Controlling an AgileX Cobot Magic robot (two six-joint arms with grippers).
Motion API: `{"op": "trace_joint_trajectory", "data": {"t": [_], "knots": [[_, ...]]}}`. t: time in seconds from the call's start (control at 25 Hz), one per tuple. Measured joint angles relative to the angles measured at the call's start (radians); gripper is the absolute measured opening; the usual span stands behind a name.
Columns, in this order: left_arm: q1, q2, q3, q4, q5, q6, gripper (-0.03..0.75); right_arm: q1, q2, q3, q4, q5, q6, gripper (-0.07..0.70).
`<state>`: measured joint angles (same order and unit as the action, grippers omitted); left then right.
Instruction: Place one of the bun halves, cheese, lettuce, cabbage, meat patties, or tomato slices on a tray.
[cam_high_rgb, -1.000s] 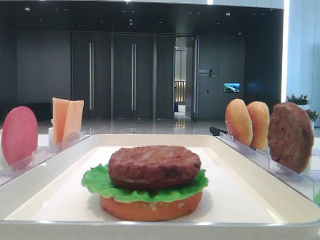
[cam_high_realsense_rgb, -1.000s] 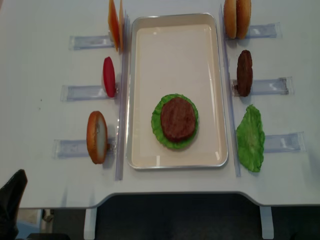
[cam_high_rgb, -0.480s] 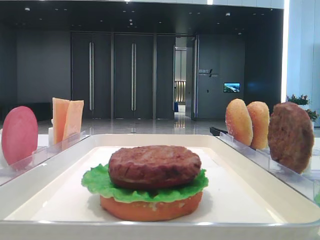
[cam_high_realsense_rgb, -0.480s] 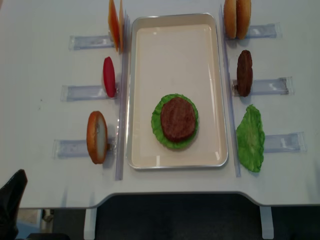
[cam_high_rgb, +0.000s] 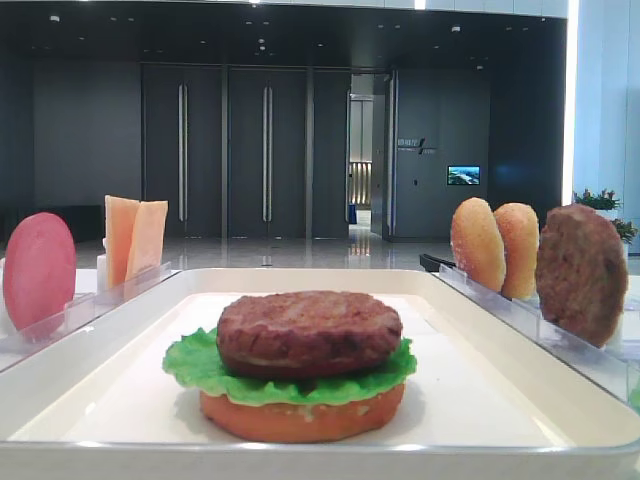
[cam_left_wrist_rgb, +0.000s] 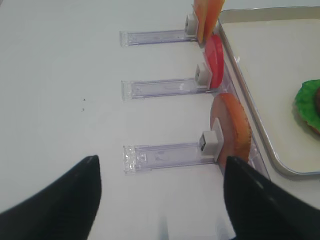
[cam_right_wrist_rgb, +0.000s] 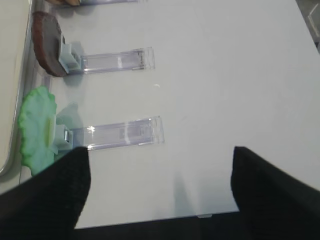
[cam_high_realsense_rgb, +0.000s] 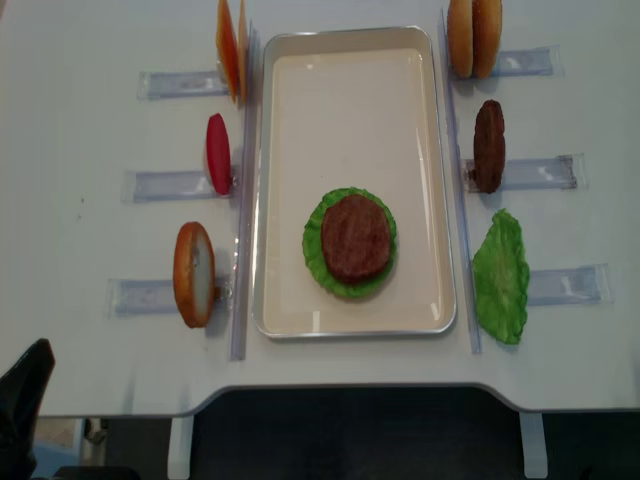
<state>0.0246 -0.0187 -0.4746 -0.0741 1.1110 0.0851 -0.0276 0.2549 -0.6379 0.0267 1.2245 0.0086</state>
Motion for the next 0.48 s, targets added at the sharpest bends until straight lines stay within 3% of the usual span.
{"op": "trace_joint_trajectory", "data": {"t": [0.48], "knots": [[0.000,0.000,0.000,0.000,0.000,0.000,0.578,0.000,-0.222,0.003,0.000,0.001,0.000,0.557]]}}
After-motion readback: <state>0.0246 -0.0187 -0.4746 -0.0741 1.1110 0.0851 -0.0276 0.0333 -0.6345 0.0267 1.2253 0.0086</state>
